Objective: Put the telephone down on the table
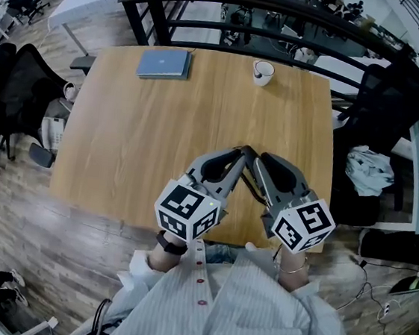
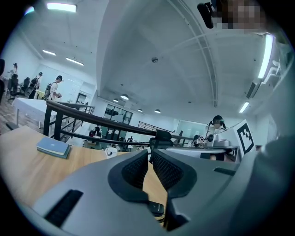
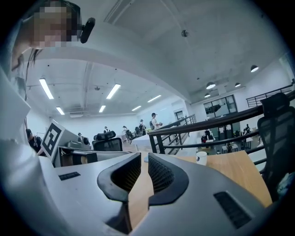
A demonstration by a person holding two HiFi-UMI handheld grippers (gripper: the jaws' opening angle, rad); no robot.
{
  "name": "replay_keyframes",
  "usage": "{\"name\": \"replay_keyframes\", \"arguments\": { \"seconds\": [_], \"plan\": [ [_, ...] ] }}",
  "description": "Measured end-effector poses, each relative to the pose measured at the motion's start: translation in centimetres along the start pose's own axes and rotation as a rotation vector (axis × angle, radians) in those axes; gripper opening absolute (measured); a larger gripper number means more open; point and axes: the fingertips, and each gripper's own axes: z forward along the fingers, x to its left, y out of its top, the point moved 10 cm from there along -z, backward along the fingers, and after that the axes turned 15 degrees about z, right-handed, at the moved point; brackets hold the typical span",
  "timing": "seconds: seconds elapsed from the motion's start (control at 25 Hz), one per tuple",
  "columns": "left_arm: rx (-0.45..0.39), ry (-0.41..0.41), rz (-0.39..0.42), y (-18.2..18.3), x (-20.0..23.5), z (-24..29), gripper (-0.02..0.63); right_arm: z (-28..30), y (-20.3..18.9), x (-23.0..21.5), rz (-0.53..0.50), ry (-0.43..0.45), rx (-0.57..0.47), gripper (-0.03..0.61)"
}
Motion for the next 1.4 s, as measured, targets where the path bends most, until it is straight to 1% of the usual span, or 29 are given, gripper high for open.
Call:
{"name": "replay_keyframes", "arguments": {
  "seconds": [0.2, 0.48, 0.84, 1.16, 1.4],
  "plan": [
    [-0.008, -0.002, 0.006, 0.1, 0.4, -0.1, 0.041, 0.3, -0.1, 0.1, 0.016, 0.007, -0.003, 0.054],
    [-0.018, -0.009, 0.008, 0.5, 0.8, -0.5, 0.041, 0.9, -0.3, 0.3, 0.019, 0.001, 0.015, 0.044],
    [-0.013, -0.024, 0.012, 0.5, 1.2, -0.5, 0.041, 1.6, -0.5, 0.4, 0.052, -0.003, 0.021, 0.040],
    [-0.008, -0.047, 0.017, 0.5, 1.1, -0.3, 0.041, 1.7, -0.5, 0.6, 0.053, -0.008, 0.032, 0.038],
    [-0.004, -0.054, 0.016, 0.5, 1.2, -0.4, 0.041, 1.5, -0.7, 0.5, 0.067, -0.029, 0.030, 0.038]
  ]
}}
